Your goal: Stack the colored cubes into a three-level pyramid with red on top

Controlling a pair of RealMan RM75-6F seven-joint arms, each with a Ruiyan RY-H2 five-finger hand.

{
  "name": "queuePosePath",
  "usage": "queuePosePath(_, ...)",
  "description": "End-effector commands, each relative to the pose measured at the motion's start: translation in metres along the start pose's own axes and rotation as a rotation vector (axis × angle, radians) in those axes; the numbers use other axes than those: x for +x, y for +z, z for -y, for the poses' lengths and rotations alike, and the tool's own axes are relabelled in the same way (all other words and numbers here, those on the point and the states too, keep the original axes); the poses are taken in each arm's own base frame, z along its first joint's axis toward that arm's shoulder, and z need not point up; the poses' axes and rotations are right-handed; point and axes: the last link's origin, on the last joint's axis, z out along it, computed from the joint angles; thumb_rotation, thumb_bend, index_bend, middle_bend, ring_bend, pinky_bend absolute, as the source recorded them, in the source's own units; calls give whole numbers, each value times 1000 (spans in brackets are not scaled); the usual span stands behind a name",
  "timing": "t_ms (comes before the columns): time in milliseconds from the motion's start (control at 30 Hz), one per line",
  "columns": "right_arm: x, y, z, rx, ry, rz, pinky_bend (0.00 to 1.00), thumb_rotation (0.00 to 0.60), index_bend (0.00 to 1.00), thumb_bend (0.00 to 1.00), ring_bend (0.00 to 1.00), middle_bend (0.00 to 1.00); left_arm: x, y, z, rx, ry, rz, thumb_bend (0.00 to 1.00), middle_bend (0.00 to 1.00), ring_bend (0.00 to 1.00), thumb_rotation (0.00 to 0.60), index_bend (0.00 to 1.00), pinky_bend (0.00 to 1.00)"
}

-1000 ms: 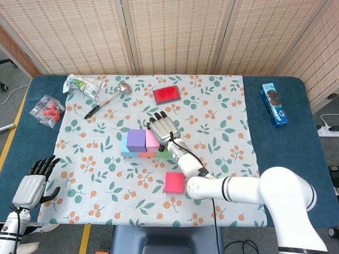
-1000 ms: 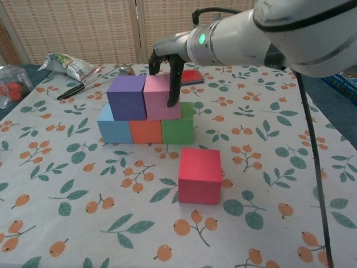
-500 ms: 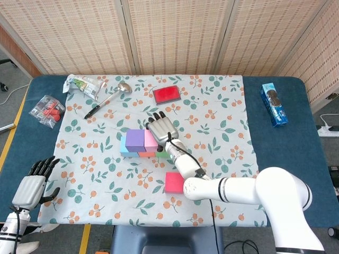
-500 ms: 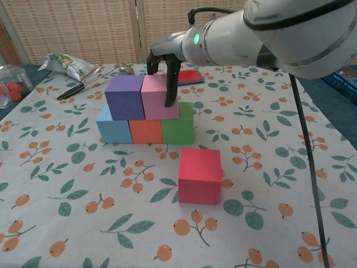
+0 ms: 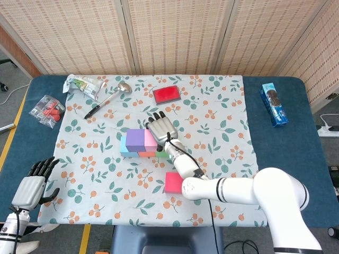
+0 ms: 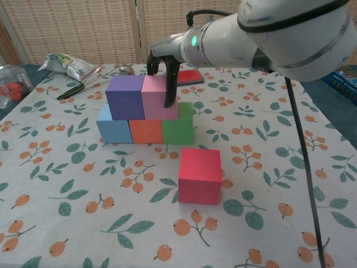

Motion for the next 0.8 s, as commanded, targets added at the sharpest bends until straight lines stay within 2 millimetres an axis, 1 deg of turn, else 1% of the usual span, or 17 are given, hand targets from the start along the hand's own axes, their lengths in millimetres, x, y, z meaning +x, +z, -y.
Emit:
queuePosePath(33,0,0,0,0,0,0,0,600,340,0,0,133,0,0,0,0,0,0,361,0,0,600,0,56)
queuePosePath(100,0,0,0,-1,1,1,0,600,273,0,0,133,0,0,0,0,0,0,361,0,0,600,0,56)
queuePosePath(167,0,-1,0,-2,-1,2,0,600,232,0,0,133,0,0,0,-1,1,1,361,0,0,600,0,56)
queuePosePath(433,-1,-1,1,-5,-2,5,0,600,175,0,0,133,-1,0,0,2,0,2,362,0,0,600,0,55)
queuePosePath(533,-1,-1,1,-8,-3,8,0,600,127,0,0,133,-1,0,0,1,0,2,362,0,0,600,0,55)
queuePosePath(667,2,-4,-1,-8,3,8,0,600,16,0,0,118,-1,0,0,2,3,5,361,0,0,600,0,55)
queuePosePath(800,11,-13,-9,-11,15,-3,0,600,0,0,0,92,0,0,-1,3,5,6,361,0,0,600,0,55)
